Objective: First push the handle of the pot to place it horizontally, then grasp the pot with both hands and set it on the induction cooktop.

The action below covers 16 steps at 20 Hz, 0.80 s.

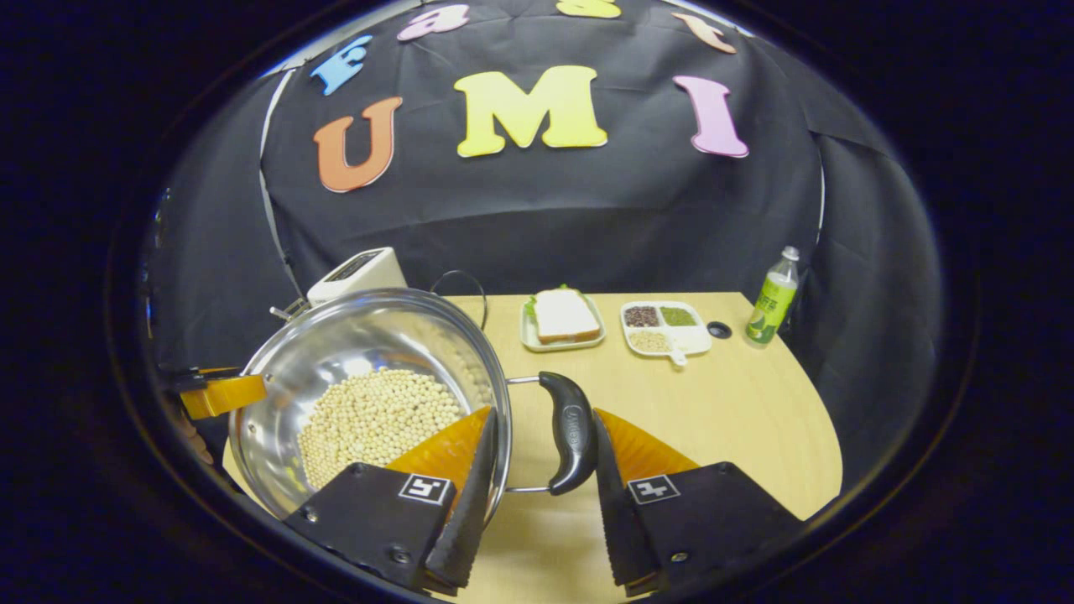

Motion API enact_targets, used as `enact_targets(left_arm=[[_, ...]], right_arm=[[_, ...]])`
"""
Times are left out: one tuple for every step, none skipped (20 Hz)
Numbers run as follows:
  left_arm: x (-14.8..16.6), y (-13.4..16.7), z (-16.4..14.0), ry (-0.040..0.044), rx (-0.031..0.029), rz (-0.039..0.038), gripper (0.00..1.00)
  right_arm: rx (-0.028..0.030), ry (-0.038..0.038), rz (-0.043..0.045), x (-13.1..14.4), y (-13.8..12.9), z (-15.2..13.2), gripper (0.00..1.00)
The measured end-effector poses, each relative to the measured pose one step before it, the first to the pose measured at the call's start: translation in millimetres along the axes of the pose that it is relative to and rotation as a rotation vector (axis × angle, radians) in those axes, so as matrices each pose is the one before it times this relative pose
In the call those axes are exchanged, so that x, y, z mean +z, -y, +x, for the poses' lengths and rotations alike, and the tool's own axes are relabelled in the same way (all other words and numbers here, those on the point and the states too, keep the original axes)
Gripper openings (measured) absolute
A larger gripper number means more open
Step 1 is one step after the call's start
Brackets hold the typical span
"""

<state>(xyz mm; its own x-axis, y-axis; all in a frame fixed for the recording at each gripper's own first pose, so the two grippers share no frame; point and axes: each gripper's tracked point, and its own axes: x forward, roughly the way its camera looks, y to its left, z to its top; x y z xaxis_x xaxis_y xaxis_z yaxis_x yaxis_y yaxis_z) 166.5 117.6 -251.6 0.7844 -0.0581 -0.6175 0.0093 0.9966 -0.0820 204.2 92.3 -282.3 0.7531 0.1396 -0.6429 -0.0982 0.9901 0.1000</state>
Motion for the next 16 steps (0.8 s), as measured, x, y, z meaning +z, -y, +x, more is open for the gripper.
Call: enact_targets(left_arm=[[-1.99,-7.29,3.86,-0.00699,0.00426,-0.00527,0.51],[-1.21,-6.77,4.78,-0.00366,0.00360,-0.00507,0.51],[-1.69,-6.37,4.57,-0.00742,0.00419,-0.00599,0.51],[-1.39,-6.31,5.07,-0.00630,0.00282,-0.00681,0.51],[-1.44,-5.39,5.83,-0.00542,0.00249,-0.00504,0.51],[-0.61,-4.77,5.28,-0.00290,0.00313,-0.00498,0.51],[-1.22,-3.76,4.93,-0.00351,0.00344,-0.00266,0.51],[-0.75,-3.54,3.12,-0.00344,0.00221,-0.00048,0.51],[-0.64,-3.56,3.95,-0.00627,0.00247,0.00005,0.51],[-0.09,-3.23,2.76,0.00312,0.00263,-0.00019,0.51],[-1.99,-2.13,3.19,-0.00850,-0.00111,0.00140,0.51],[-1.70,-1.87,3.35,0.00065,-0.00094,-0.00042,0.51],[-3.14,-1.28,2.42,-0.00763,-0.00204,-0.00261,0.51],[-3.38,-0.36,2.97,-0.00692,-0.00314,-0.00093,0.51],[-2.63,-1.01,2.48,-0.00513,-0.00447,0.00224,0.51],[-3.10,0.12,2.82,-0.00515,-0.00636,0.00165,0.51]], right_arm=[[0.00059,-0.00688,-0.00544,-0.48,-7.41,6.51,0.63],[0.00064,-0.00740,-0.00353,-0.99,-6.40,7.13,0.63],[0.00299,-0.01051,-0.00990,-1.59,-5.59,6.82,0.63],[0.00368,-0.00894,-0.00392,-0.10,-5.17,7.07,0.63],[0.00447,-0.00748,-0.00242,-0.22,-4.70,7.26,0.62],[0.00328,-0.00586,-0.00106,-0.74,-3.79,6.81,0.63],[0.00224,-0.00459,-0.00065,-1.12,-2.83,5.78,0.63],[0.00211,-0.00632,0.00249,-1.70,-2.60,6.02,0.62],[0.00350,-0.00778,0.00078,-2.45,-3.09,4.49,0.62],[0.00396,-0.00427,-0.00242,-1.40,-3.17,3.83,0.63],[0.00148,-0.00079,-0.00215,-0.77,-1.96,3.65,0.63],[0.00090,0.00103,0.00051,-1.87,-1.00,2.75,0.63],[-0.00112,-0.00466,-0.00136,-2.56,-0.52,2.90,0.62],[-0.00162,-0.00762,0.00201,-3.68,0.80,2.14,0.62],[-0.00223,-0.01163,0.01091,-4.15,0.50,2.12,0.63],[0.00015,-0.01357,0.01073,-5.20,0.25,1.33,0.63]])
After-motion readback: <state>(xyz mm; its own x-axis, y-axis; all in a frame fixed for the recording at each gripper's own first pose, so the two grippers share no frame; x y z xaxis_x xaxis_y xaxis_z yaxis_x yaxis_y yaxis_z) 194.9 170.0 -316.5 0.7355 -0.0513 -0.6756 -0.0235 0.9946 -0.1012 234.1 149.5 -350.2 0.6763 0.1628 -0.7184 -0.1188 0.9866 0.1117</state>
